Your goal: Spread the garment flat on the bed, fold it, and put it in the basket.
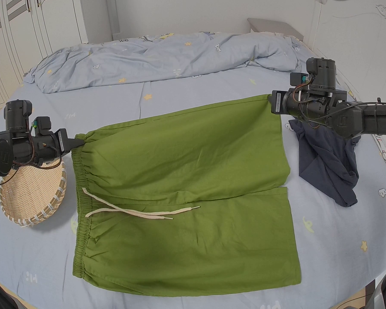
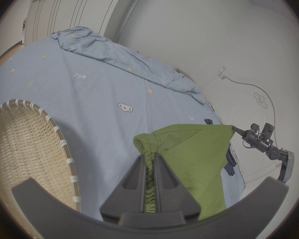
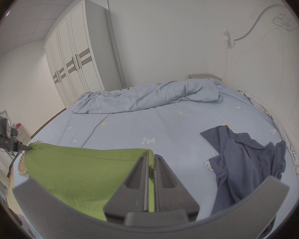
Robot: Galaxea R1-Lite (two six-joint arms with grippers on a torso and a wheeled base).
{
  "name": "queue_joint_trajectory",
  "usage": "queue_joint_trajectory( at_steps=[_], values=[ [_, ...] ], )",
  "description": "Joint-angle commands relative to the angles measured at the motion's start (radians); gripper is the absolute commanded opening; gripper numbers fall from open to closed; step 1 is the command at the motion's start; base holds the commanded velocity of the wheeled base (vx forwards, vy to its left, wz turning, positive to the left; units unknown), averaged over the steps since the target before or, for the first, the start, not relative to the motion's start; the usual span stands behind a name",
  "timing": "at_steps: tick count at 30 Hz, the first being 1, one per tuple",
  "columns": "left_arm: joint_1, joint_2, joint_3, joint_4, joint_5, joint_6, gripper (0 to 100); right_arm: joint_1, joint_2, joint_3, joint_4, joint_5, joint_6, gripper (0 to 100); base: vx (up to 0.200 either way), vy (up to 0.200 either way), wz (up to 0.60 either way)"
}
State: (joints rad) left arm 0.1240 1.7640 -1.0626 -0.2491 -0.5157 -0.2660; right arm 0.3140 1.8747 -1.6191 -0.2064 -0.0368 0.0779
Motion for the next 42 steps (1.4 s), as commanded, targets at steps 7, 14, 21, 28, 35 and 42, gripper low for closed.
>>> queue_joint_trajectory(
  at_steps=[7, 14, 21, 28, 35, 42],
  values=[
    [0.005, 0.075, -0.025, -0.050, 0.002, 0.004, 0, 0.016, 0.155, -0.111, -0.018, 0.000, -0.007, 0, 0.000, 0.000, 0.00],
    [0.011, 0.117, -0.045, -0.053, 0.005, 0.008, 0, 0.014, 0.222, -0.139, -0.074, 0.000, -0.009, 0, 0.000, 0.000, 0.00],
    [0.017, 0.178, -0.080, -0.053, 0.010, 0.019, 0, 0.013, 0.277, -0.186, -0.079, 0.000, -0.009, 0, 0.000, 0.000, 0.00],
    [0.031, 0.250, -0.140, -0.055, 0.010, 0.021, 0, 0.010, 0.340, -0.269, -0.070, 0.003, -0.007, 0, 0.000, 0.000, 0.00],
    [0.025, 0.315, -0.191, -0.053, 0.010, 0.022, 0, 0.014, 0.366, -0.289, -0.065, 0.003, -0.009, 0, 0.000, 0.000, 0.00],
    [0.020, 0.341, -0.221, -0.053, 0.010, 0.022, 100, 0.014, 0.393, -0.323, -0.047, 0.003, -0.007, 100, 0.000, 0.000, 0.00]
  ],
)
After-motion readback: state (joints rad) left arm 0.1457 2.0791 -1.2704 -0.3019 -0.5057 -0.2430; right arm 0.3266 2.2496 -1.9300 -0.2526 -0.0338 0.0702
